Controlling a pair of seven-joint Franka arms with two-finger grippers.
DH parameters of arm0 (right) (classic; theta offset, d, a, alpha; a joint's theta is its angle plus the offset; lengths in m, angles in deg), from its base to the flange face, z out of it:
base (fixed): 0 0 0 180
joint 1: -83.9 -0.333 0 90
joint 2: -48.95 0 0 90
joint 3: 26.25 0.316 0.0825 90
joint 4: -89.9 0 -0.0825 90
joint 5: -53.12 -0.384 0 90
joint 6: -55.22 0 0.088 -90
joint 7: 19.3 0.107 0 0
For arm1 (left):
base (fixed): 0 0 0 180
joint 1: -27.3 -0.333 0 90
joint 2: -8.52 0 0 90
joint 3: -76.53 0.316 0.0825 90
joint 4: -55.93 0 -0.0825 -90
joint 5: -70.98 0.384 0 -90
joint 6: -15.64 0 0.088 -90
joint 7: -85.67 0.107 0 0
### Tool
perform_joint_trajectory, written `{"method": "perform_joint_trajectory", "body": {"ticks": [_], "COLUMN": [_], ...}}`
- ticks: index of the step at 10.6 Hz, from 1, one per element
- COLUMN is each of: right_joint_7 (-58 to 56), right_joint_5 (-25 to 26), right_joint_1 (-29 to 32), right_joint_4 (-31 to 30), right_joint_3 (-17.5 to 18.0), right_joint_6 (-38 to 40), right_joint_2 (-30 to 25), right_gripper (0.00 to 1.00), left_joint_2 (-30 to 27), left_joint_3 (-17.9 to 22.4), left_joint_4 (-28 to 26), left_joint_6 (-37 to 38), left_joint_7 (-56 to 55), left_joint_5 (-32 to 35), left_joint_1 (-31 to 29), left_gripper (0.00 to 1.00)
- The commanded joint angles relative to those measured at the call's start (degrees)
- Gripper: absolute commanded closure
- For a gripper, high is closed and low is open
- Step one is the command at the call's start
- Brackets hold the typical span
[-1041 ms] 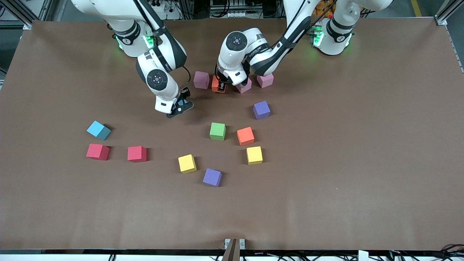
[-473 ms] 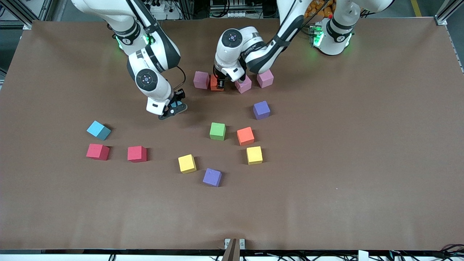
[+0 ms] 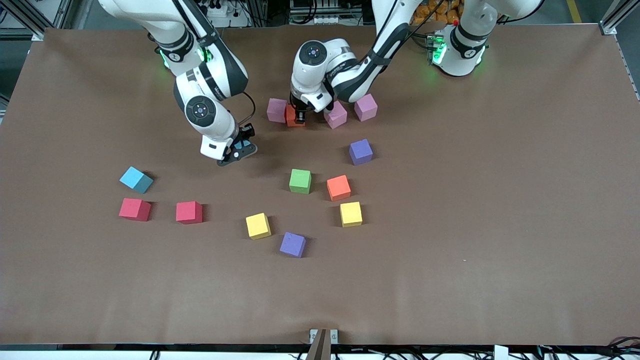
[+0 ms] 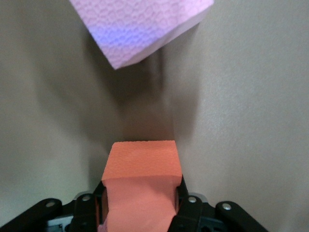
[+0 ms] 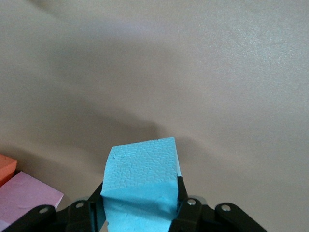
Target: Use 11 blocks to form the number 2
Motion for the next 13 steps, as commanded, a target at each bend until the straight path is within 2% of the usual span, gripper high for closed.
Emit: {"method": "perform_joint_trajectory", "body": {"ticks": [1, 2, 3, 4, 5, 7, 8, 13], "right_joint_7": [0.5, 0.7, 0.7, 0.9, 2.2, 2.7, 2.8, 2.7], "right_joint_5": [0.5, 0.5, 0.4, 0.3, 0.3, 0.3, 0.4, 0.4], "right_joint_1": [0.5, 0.5, 0.5, 0.5, 0.5, 0.4, 0.4, 0.4], "right_joint_4": [-0.1, -0.1, -0.1, -0.1, -0.1, -0.1, -0.1, -0.2], "right_joint_3": [0.4, 0.4, 0.4, 0.4, 0.4, 0.5, 0.5, 0.5], "right_joint_6": [1.0, 1.0, 1.0, 1.0, 1.0, 1.0, 1.0, 1.1], "right_joint_2": [-1.0, -1.0, -1.0, -1.0, -1.2, -1.2, -1.2, -1.2], "right_gripper": [1.0, 1.0, 1.0, 1.0, 1.0, 1.0, 1.0, 1.0], "left_joint_2": [1.9, 2.0, 2.1, 2.1, 2.1, 2.1, 2.1, 2.5], "left_joint_3": [0.7, 0.7, 0.7, 0.7, 0.7, 0.7, 0.7, 0.7], "left_joint_4": [1.8, 2.2, 2.1, 2.1, 2.1, 1.9, 1.9, 1.9], "left_joint_6": [-1.0, -1.0, -1.0, -1.0, -1.0, -1.0, -1.0, -0.9], "left_joint_7": [-2.1, -2.2, -2.2, -2.2, -2.3, -2.2, -2.2, -2.1], "left_joint_5": [1.4, 1.5, 1.5, 1.5, 1.5, 1.7, 2.6, 3.8], "left_joint_1": [1.2, 1.3, 1.3, 1.3, 1.3, 1.4, 1.8, 1.9], "left_gripper": [0.93, 0.92, 0.87, 0.75, 0.73, 0.34, 0.02, 0.0]}}
